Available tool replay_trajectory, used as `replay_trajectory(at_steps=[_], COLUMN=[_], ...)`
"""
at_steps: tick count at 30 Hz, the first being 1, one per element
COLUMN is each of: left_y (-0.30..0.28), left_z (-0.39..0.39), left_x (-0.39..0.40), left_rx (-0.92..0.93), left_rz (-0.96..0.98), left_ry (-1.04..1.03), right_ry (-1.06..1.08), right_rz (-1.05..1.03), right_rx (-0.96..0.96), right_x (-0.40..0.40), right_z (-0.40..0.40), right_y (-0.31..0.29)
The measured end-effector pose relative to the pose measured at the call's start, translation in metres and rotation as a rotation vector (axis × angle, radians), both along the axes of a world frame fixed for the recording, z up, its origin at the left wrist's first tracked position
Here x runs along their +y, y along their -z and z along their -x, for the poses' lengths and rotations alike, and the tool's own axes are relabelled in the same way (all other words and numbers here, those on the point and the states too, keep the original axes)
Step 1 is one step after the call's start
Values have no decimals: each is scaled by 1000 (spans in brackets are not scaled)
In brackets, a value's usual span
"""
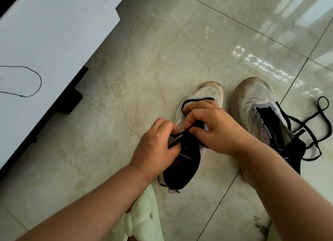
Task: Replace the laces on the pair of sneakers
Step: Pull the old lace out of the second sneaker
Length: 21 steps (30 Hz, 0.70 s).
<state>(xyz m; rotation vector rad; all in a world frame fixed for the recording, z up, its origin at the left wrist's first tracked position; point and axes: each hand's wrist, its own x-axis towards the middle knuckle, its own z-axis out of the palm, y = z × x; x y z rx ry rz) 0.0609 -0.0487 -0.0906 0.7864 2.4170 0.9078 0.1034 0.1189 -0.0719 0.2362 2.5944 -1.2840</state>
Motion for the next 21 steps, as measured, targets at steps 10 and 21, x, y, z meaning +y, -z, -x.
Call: replay_trajectory(at_steps=[10, 21], left_y=[1, -6], left_z=[0, 9], left_x=[-1, 12], left_rx=[10, -122], left_rz=[-11, -91], left_ry=[0, -94], right_ry=[1287, 731], right_rz=[765, -95], right_rx=[170, 237], right_x=[1, -38], right_z=[10, -37], right_y=[-1, -3])
